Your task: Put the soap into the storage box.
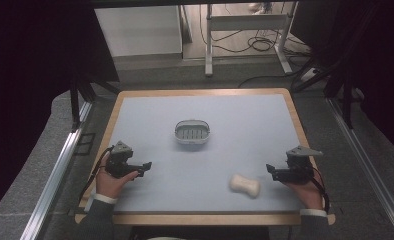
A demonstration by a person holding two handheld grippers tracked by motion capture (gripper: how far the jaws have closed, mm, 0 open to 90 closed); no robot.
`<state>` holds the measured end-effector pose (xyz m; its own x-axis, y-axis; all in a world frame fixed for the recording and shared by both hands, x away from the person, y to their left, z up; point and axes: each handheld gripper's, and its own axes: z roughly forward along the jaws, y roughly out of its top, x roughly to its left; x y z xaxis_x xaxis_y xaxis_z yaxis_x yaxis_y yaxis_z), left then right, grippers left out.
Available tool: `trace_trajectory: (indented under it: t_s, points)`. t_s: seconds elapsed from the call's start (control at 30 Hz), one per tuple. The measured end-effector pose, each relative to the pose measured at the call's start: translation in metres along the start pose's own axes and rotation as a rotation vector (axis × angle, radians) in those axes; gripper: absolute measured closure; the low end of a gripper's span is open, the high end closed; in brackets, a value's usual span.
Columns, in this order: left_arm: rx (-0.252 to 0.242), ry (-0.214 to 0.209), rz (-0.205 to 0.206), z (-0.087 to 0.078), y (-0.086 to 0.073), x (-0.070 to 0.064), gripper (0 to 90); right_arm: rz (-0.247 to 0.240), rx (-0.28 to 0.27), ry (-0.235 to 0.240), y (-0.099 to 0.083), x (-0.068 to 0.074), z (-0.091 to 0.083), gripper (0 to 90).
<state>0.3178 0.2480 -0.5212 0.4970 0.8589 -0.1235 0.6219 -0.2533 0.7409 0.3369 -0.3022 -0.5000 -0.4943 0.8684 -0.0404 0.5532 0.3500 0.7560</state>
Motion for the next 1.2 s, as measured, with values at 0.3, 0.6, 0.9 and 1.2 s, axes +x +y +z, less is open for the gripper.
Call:
trace_trajectory:
  t_s: [0.3,0.6,0.9,1.2]
  points:
    - [-0.034,-0.057,-0.009,-0.009,0.000,-0.001,9.1,0.011,0.029,0.001,-0.001,-0.008,0.005,14.3]
    - [-0.044,-0.034,0.036,-0.012,0.002,-0.003,9.3,0.000,0.028,0.005,-0.001,-0.001,-0.004,15.3]
    - [-0.012,-0.013,0.069,-0.006,0.002,-0.003,11.4,0.000,0.026,0.025,0.000,-0.002,-0.005,15.4]
    - [0.010,-0.012,0.089,-0.011,-0.003,-0.007,11.2,-0.001,-0.007,0.048,0.012,0.002,-0.017,17.3]
